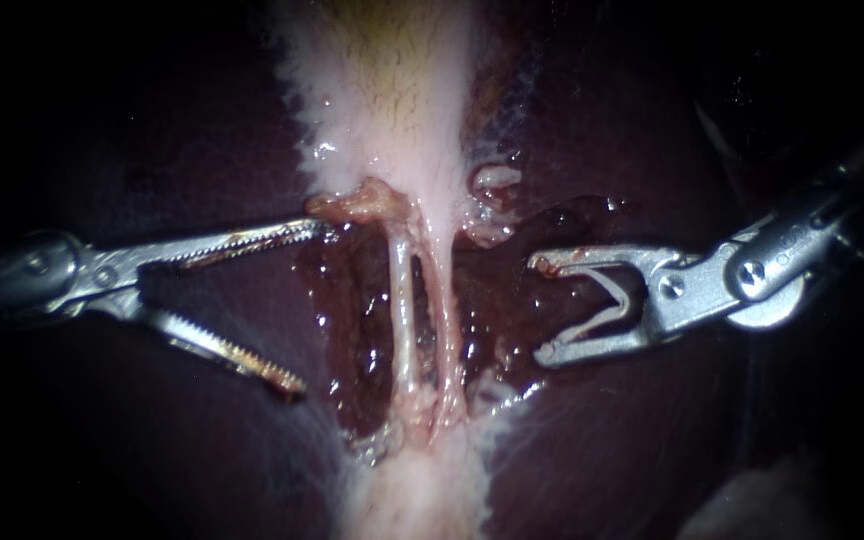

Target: Grabbing gallbladder

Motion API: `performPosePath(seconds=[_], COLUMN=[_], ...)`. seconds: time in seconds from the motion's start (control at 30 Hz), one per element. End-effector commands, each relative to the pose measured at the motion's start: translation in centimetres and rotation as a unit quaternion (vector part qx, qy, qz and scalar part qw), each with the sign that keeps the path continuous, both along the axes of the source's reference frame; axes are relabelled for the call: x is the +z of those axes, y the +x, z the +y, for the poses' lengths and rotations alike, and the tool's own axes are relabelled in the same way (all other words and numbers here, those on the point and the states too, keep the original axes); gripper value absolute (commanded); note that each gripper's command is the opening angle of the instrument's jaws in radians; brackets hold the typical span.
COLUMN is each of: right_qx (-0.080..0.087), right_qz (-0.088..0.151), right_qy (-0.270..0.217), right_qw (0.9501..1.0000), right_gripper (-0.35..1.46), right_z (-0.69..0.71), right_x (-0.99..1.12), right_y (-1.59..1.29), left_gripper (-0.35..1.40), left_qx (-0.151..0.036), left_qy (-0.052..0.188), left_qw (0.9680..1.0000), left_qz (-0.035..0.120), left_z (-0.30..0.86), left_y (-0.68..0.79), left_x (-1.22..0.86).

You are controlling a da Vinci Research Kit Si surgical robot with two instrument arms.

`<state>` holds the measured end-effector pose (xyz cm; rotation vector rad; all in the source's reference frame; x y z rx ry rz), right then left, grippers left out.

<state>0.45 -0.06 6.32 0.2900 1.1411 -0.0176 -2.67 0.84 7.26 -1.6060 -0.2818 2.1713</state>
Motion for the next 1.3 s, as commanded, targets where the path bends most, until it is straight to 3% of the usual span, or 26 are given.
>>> performPosePath(seconds=[0.03,0.2,0.33,0.43,0.57,0.77,0.9,1.1,1.3], right_qx=[0.0,0.0,0.0,0.0,0.0,0.0,0.0,0.0,0.0], right_qz=[0.0,0.0,0.0,0.0,0.0,0.0,0.0,0.0,0.0], right_qy=[0.0,0.0,0.0,0.0,0.001,0.001,0.001,0.001,0.001], right_qw=[1.0,1.0,1.0,1.0,1.0,1.0,1.0,1.0,1.0], right_gripper=[0.5,0.5,0.5,0.5,0.5,0.5,0.5,0.5,0.5], right_z=[0.0,0.0,0.0,0.0,0.0,0.01,0.01,0.01,0.0], right_x=[0.0,0.0,0.0,0.0,0.0,0.01,0.01,0.01,0.01], right_y=[0.0,0.0,0.0,0.01,0.02,0.03,0.03,0.03,0.03], left_gripper=[1.28,1.28,1.26,1.25,1.23,1.18,1.04,0.84,0.63], left_qx=[0.0,0.002,-0.011,-0.012,-0.008,-0.007,-0.001,0.01,0.011], left_qy=[0.0,0.003,0.019,0.031,0.038,0.042,0.045,0.046,0.052], left_qw=[1.0,1.0,0.9998,0.9994,0.999,0.9986,0.998,0.9969,0.996], left_qz=[0.0,-0.002,-0.002,0.007,0.021,0.031,0.043,0.063,0.071], left_z=[0.0,0.06,0.18,0.3,0.45,0.63,0.73,0.75,0.75], left_y=[0.01,0.09,0.21,0.25,0.18,0.0,-0.09,-0.07,-0.06], left_x=[0.0,-0.07,-0.21,-0.28,-0.28,-0.12,0.07,0.35,0.42])
